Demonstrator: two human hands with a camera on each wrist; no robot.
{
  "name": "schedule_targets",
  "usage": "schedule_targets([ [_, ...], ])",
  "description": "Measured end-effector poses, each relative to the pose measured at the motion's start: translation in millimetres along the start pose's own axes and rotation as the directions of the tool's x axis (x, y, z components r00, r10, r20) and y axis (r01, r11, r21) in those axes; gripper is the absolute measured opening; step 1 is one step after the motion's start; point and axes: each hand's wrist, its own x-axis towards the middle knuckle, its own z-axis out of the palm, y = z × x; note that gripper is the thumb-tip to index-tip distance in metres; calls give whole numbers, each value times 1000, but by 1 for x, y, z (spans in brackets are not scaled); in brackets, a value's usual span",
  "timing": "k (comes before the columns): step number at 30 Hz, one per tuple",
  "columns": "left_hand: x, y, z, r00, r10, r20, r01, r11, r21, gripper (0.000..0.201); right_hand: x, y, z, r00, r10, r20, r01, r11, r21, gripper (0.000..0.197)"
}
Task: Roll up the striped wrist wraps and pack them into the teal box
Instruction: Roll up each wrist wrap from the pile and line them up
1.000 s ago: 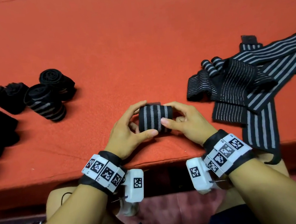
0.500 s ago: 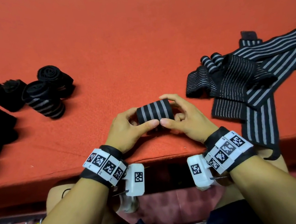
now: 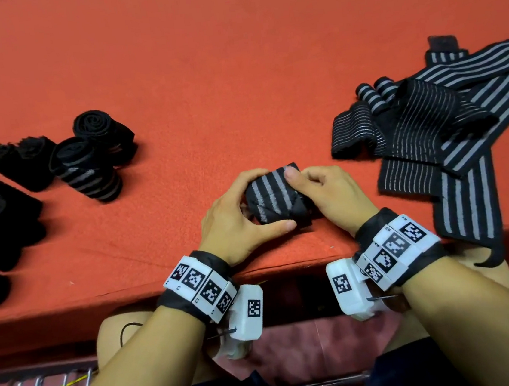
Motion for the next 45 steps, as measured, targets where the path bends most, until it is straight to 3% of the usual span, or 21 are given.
schedule_targets([
  [3, 2, -1, 2, 999, -42, -35, 40, 997, -71, 69, -8, 0, -6, 992, -20, 127, -6, 980, 199, 57],
  [7, 4, -3, 4, 996, -59, -70, 51, 993, -102, 60, -11, 2, -11, 974, -56, 219, -19, 946, 324, 79],
  [11, 3, -4, 1, 997, -67, -38, 63, 991, -117, 54, -11, 0, -8, 978, -49, 203, -35, 920, 390, 68],
  [16, 5, -4, 1, 997, -75, 1, 75, 988, -132, 60, -8, 2, -5, 988, -10, 157, -47, 934, 355, 67],
  [21, 4, -5, 0, 996, -85, 27, 88, 974, -209, 44, -7, 4, -4, 987, -50, 155, -8, 936, 351, 61],
  [26, 3, -9, -3, 997, -59, 44, 68, 967, -248, 51, -8, 3, -5, 984, -59, 169, -4, 937, 351, 51],
  [33, 6, -12, -2, 998, -48, -44, 37, 973, -228, 45, -5, 7, -1, 994, -52, 101, 17, 950, 313, 47],
  [37, 7, -8, 0, 996, -48, -81, 29, 975, -218, 51, -7, 7, -6, 987, -83, 138, 30, 936, 351, 46],
  [45, 9, 0, 2, 998, -69, 2, 67, 971, -228, 54, -10, 9, -8, 991, -115, 68, 91, 954, 285, 36],
])
